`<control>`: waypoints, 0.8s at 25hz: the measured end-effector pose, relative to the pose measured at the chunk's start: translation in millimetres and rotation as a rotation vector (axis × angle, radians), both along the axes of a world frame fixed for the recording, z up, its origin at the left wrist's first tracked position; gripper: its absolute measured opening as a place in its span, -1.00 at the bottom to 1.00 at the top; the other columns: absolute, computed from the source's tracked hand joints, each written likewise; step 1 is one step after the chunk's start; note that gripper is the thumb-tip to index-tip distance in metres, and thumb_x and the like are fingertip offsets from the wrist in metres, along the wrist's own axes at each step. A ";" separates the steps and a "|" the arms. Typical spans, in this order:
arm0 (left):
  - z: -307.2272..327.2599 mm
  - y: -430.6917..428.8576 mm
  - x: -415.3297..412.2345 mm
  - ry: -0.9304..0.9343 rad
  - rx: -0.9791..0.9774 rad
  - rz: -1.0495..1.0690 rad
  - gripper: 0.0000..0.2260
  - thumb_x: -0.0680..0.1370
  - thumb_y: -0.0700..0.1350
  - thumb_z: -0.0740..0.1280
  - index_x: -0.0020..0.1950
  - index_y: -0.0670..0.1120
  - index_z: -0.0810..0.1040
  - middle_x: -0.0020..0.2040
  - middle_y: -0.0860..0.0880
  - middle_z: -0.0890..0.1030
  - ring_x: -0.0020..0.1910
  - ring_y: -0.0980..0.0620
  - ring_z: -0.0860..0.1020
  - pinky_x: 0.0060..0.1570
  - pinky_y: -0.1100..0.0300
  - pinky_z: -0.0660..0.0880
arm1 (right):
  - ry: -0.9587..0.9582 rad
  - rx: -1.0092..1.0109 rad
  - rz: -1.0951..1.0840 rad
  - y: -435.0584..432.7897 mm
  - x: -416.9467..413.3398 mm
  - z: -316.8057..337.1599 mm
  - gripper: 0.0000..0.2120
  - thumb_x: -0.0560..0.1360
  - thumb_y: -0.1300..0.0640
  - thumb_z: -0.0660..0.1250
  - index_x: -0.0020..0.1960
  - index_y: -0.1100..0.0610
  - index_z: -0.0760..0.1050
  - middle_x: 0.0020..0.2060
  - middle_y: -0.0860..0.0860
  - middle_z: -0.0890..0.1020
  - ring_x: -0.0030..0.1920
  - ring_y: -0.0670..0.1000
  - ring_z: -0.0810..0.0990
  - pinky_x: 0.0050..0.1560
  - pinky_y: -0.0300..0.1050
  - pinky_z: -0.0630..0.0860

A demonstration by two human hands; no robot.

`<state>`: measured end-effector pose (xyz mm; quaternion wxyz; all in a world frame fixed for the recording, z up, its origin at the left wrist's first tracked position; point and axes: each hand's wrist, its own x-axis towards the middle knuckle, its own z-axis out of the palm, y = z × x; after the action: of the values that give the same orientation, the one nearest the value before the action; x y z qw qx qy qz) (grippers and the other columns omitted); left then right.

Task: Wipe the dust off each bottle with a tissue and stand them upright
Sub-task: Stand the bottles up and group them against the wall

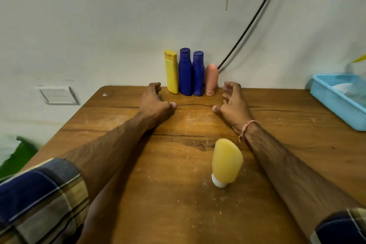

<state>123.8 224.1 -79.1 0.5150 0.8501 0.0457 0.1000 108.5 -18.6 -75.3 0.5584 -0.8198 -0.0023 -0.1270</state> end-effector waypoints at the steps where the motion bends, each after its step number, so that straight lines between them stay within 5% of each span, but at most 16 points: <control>1: 0.9 -0.3 -9.6 0.002 -0.012 -0.017 -0.17 0.37 -0.12 0.60 0.55 -0.03 0.27 0.48 -0.07 0.41 0.42 -0.08 0.42 0.35 -0.04 0.47 | 0.021 0.051 0.031 -1.3 -22.1 0.1 -0.23 0.34 0.44 0.45 0.43 0.02 0.27 0.39 -0.02 0.41 0.35 -0.02 0.43 0.35 -0.06 0.46; 7: 7.6 -7.5 -55.8 -0.041 -0.146 -0.006 -0.38 0.45 -0.20 0.54 0.46 -0.04 0.39 0.35 -0.02 0.52 0.32 -0.02 0.50 0.28 0.05 0.52 | 0.058 0.053 0.163 -13.8 -164.5 18.3 -0.41 0.39 0.53 0.32 0.24 -0.02 0.45 0.18 -0.08 0.57 0.18 -0.07 0.58 0.07 -0.10 0.62; 11: 4.9 -8.9 -72.5 -0.020 -0.170 -0.035 -0.43 0.44 -0.20 0.53 0.41 -0.03 0.41 0.28 0.01 0.53 0.27 0.02 0.51 0.25 0.10 0.52 | 0.241 -0.074 0.339 -7.6 -216.8 25.5 -0.28 0.35 0.18 0.52 0.36 -0.15 0.24 0.26 -0.15 0.44 0.24 -0.10 0.48 0.17 -0.11 0.54; 14: 5.8 -9.5 -75.9 -0.023 -0.180 -0.042 -0.43 0.45 -0.21 0.52 0.41 -0.04 0.41 0.29 -0.01 0.53 0.28 0.01 0.50 0.32 0.02 0.51 | 0.172 -0.259 0.146 10.4 -207.6 19.1 -0.39 0.42 0.01 0.51 0.33 -0.12 0.24 0.24 -0.10 0.48 0.18 -0.10 0.51 0.00 -0.31 0.51; 20: 4.7 -9.6 -72.0 -0.032 -0.132 -0.059 -0.45 0.47 -0.20 0.50 0.41 -0.07 0.39 0.28 -0.03 0.53 0.27 0.01 0.50 0.30 0.07 0.50 | 0.016 -0.204 -0.225 5.2 -81.5 25.6 -0.51 0.45 0.11 0.49 0.32 0.14 0.43 0.23 0.09 0.58 0.17 0.05 0.56 0.07 -0.12 0.50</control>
<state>51.7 214.5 -74.3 0.5734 0.8135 0.0191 0.0951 27.0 -13.4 -49.7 0.4543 -0.8684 0.0810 -0.1815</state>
